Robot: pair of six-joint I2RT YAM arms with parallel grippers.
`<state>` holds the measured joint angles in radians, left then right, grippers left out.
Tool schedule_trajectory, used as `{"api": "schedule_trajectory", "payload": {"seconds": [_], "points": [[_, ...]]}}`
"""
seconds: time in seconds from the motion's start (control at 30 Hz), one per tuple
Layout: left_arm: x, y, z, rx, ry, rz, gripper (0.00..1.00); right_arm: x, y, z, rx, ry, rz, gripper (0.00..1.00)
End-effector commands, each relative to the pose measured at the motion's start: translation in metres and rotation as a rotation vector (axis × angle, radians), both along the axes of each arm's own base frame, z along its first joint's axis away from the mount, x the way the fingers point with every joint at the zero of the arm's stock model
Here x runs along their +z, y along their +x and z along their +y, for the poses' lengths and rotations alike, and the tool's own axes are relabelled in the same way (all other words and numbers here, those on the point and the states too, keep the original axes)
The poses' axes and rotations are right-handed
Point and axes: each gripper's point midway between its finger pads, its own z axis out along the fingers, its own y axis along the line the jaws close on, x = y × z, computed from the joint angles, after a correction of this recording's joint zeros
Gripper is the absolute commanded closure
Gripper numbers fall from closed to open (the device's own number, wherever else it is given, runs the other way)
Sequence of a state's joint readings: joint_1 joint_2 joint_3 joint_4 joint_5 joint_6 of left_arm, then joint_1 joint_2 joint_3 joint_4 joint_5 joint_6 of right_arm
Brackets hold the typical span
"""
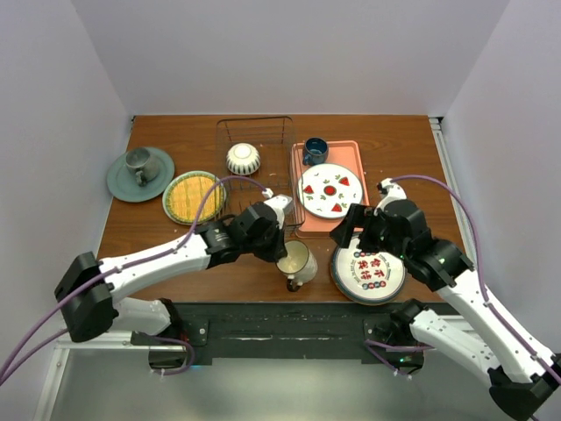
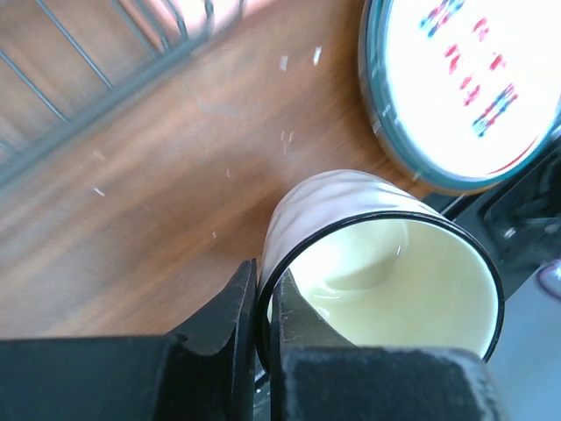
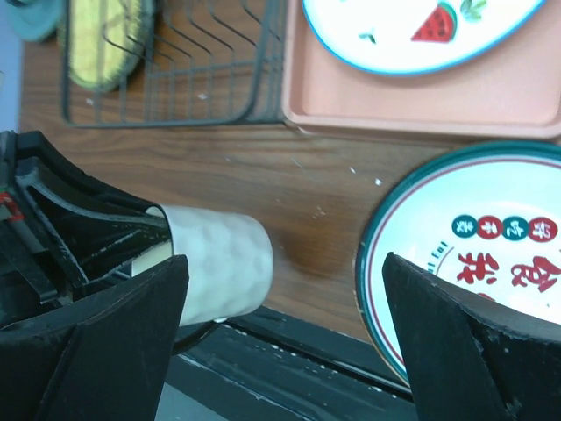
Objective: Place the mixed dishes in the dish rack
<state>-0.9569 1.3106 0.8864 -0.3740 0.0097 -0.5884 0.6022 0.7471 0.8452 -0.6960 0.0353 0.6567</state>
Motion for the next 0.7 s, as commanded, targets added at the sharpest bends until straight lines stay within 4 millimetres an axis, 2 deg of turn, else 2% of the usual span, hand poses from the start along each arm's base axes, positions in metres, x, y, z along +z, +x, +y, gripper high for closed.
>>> {"api": "schedule_trajectory", "payload": {"seconds": [0.0,0.13,0.17,0.27,0.3,0.37,0.53,0.63,0.67], "points": [[0.103,0.047,-0.016,0.091,-0.168,-0.282,1.0,0.038,0.003,-0.002,0.002,0.024,-0.093,0.02],[0.149,0.078,-0.017,0.168,-0.224,-0.404,1.0,0.062,0.005,0.003,0.04,0.037,-0.15,0.01],[0.167,0.085,-0.018,0.189,-0.261,-0.426,1.0,0.075,0.007,0.005,0.046,0.059,-0.187,0.01],[0.2,0.104,-0.019,0.22,-0.345,-0.471,1.0,0.103,0.008,0.01,0.07,0.125,-0.287,0.01],[0.208,0.107,-0.023,0.215,-0.38,-0.476,1.0,0.109,0.009,0.011,0.07,0.137,-0.311,0.01],[0.222,0.121,-0.016,0.228,-0.431,-0.483,1.0,0.123,0.007,0.024,0.137,0.195,-0.352,0.01],[0.259,0.127,-0.018,0.166,-0.579,-0.546,1.0,0.145,0.005,0.056,0.256,0.333,-0.391,0.01],[0.276,0.124,-0.015,0.137,-0.64,-0.59,1.0,0.17,0.003,0.08,0.357,0.455,-0.444,0.01],[0.285,0.121,-0.012,0.131,-0.674,-0.616,1.0,0.166,0.007,0.087,0.369,0.47,-0.416,0.01]]}}
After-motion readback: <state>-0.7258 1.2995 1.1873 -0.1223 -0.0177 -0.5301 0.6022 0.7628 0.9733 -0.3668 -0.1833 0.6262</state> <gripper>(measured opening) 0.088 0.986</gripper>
